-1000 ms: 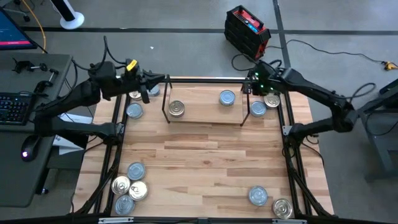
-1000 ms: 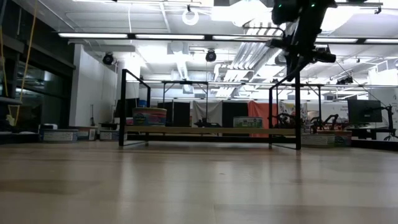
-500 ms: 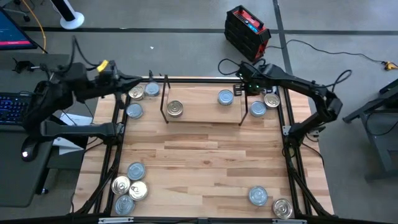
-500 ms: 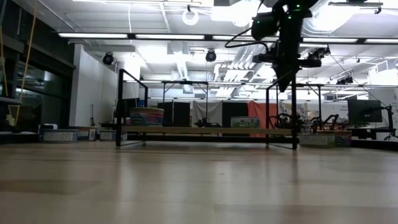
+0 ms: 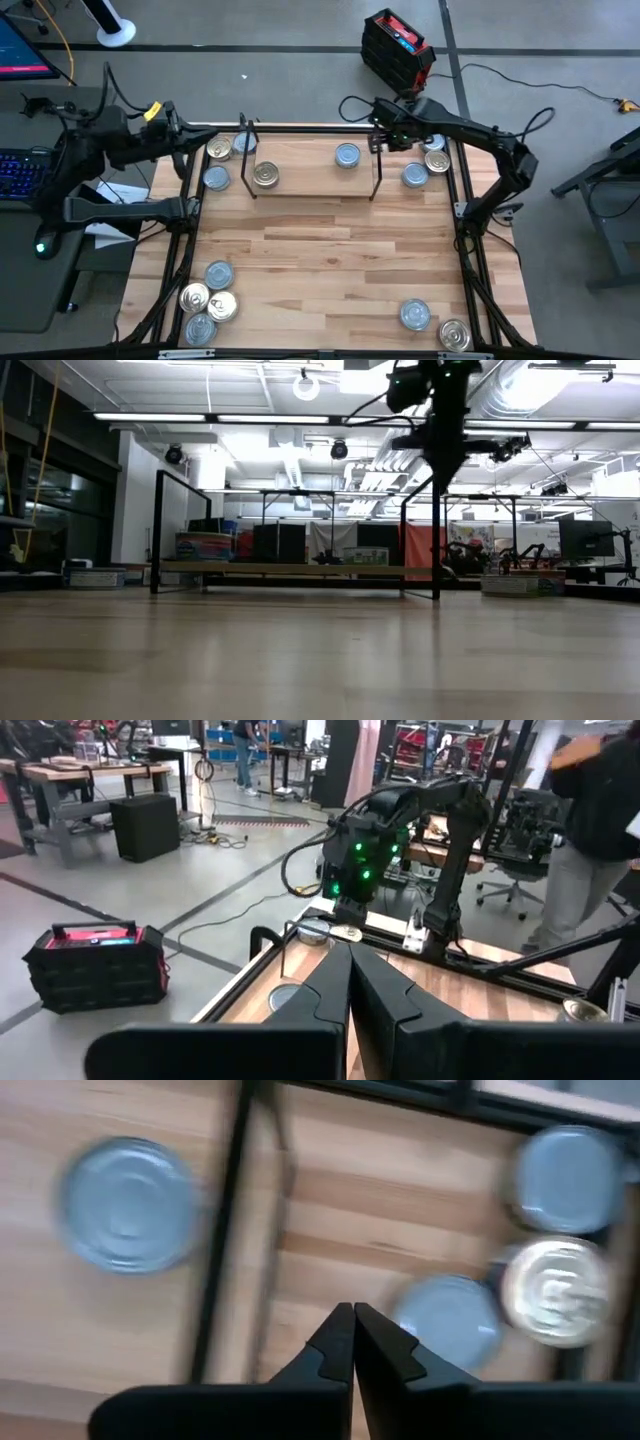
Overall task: Stack canned seafood by type on shelf
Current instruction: Stack the green tuna can on top of the other green tuna can on the shelf
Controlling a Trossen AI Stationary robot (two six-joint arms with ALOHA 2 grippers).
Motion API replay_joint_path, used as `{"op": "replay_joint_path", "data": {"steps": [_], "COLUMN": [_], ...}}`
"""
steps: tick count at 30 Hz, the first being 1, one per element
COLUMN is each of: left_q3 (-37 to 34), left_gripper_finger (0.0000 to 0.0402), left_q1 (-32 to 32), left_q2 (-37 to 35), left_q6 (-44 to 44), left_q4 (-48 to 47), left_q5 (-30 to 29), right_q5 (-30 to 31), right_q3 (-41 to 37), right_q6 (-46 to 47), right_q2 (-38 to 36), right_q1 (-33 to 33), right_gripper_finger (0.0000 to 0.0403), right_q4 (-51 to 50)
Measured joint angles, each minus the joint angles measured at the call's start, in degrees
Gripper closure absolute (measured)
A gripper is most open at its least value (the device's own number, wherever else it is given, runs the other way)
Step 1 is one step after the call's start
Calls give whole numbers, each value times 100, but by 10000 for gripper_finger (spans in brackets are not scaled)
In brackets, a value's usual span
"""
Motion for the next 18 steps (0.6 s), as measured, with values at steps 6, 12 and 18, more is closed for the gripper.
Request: {"op": "replay_joint_path", "data": {"steps": [6, 12, 18], "left_q3": [-736, -2283, -2994], "left_gripper_finger": [401, 401, 401], "left_q1": [0, 0, -2], "left_q2": [137, 256, 741], "left_q6": [302, -560, -1629], "left_q4": [501, 3474, 5145], "left_q5": [615, 1543, 1702], "right_q5": [-172, -813, -1110], "right_q3": [-830, -2375, -3718], "right_q6": [-130, 115, 675], "right_q2": [-711, -1630, -2407], "right_q1": [-370, -744, -948], "right_gripper_finger": [403, 403, 403], "right_q4": [-349, 269, 1393]}}
